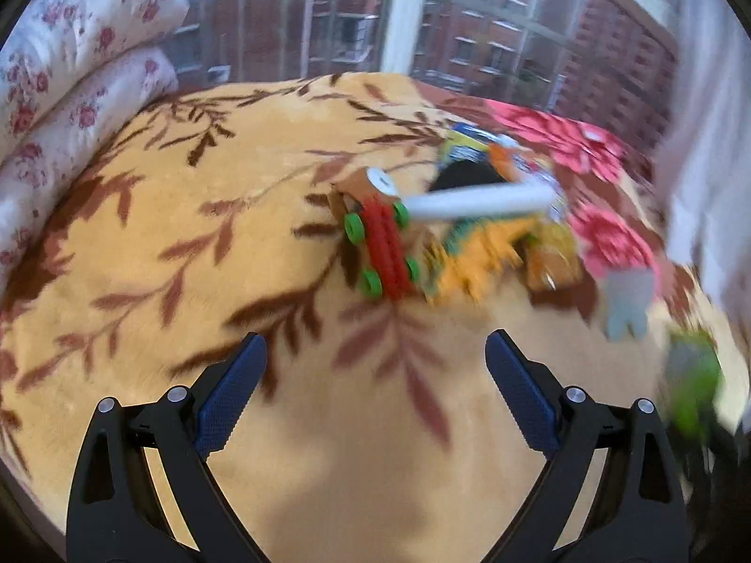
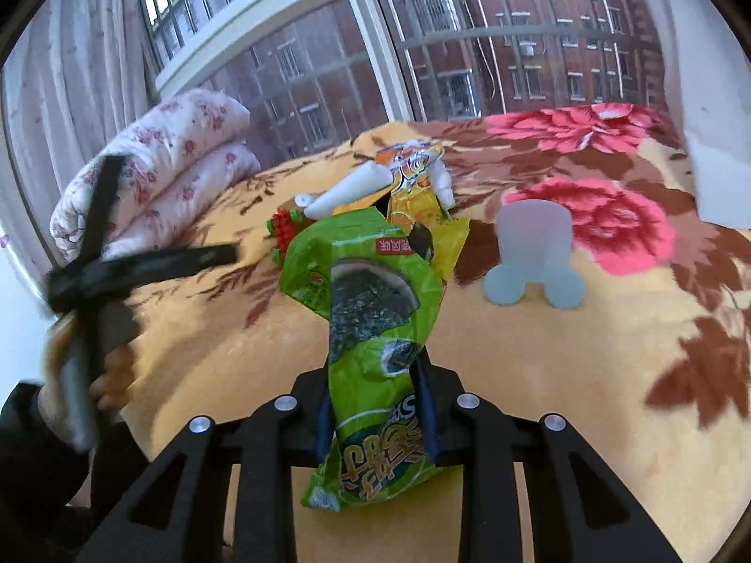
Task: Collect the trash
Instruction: 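Grasp the red toy car with the left tool while the right tool holds the green bag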
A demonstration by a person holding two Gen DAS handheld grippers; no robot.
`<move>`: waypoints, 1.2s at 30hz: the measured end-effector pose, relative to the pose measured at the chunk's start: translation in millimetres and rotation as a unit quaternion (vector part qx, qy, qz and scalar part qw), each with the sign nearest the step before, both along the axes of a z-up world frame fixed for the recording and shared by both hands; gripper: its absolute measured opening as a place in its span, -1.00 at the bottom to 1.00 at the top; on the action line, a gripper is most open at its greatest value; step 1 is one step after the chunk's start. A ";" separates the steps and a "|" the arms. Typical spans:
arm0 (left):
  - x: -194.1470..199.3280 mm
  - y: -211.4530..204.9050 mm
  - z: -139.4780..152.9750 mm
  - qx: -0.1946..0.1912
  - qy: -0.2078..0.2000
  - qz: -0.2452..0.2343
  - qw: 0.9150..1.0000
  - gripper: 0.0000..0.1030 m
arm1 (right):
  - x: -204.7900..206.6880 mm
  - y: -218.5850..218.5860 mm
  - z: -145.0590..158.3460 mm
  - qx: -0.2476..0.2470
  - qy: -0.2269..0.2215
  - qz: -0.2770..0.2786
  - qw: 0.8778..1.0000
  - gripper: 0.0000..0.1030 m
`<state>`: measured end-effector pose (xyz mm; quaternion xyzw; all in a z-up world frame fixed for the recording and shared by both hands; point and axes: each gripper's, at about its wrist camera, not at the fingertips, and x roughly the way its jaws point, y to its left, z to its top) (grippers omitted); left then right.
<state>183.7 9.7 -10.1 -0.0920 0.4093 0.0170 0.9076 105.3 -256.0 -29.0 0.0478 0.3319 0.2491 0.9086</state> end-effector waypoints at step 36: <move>47.8 30.4 -31.2 -0.031 0.019 0.053 0.998 -0.45 | -52.3 -11.0 30.7 0.099 -0.023 0.010 0.995 -0.46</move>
